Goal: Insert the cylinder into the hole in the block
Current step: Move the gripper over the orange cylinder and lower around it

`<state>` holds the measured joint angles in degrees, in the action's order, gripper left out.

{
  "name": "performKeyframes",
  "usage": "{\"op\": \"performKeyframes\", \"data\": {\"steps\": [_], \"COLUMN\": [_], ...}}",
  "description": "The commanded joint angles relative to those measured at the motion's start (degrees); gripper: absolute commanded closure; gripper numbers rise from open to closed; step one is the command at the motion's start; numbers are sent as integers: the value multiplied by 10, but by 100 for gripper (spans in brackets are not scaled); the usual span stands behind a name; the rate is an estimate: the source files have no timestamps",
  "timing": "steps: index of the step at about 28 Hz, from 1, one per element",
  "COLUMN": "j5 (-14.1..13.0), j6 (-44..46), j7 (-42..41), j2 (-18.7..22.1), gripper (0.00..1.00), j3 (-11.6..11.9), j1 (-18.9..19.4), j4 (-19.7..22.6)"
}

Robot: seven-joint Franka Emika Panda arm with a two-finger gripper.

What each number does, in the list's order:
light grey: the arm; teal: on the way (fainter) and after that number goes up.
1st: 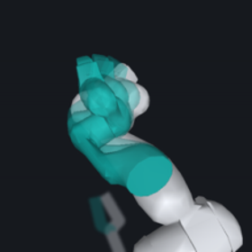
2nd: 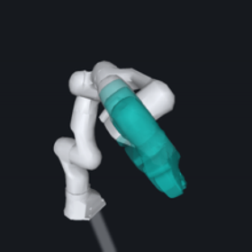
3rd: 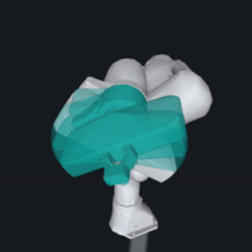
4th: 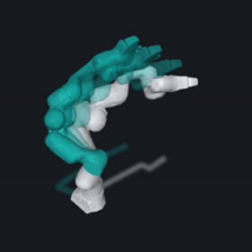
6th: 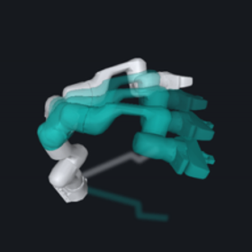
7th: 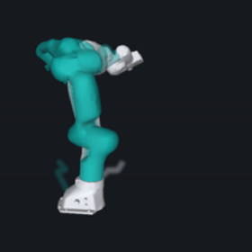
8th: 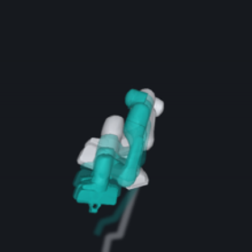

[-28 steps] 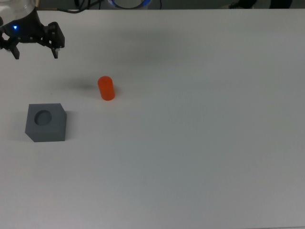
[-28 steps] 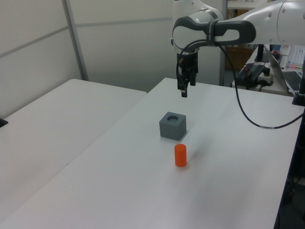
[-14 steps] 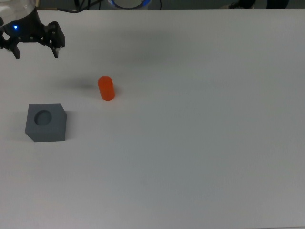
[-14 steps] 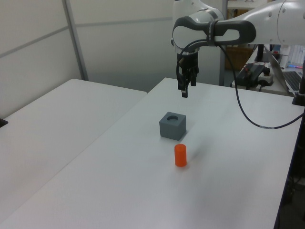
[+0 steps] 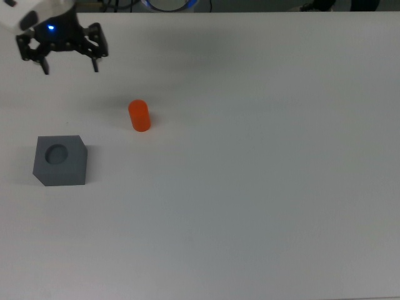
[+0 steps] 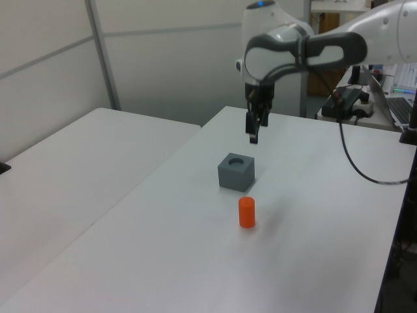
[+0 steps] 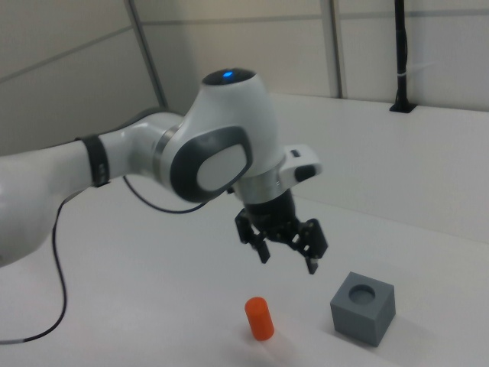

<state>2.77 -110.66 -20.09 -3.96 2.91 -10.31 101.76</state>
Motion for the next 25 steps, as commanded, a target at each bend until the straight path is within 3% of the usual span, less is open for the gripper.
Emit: {"op": "performKeyframes", "data": {"steps": [1, 10, 17, 25], "j5": [0, 0, 2, 11], "j6": [-61, -76, -122, -129], "j7": [-2, -3, -4, -4], "j2": [57, 27, -27, -54], "gripper": [0, 0, 0, 0], "j3": [3, 3, -4, -17], "j1": [30, 65, 67, 76], "j4": [109, 131, 130, 129]}}
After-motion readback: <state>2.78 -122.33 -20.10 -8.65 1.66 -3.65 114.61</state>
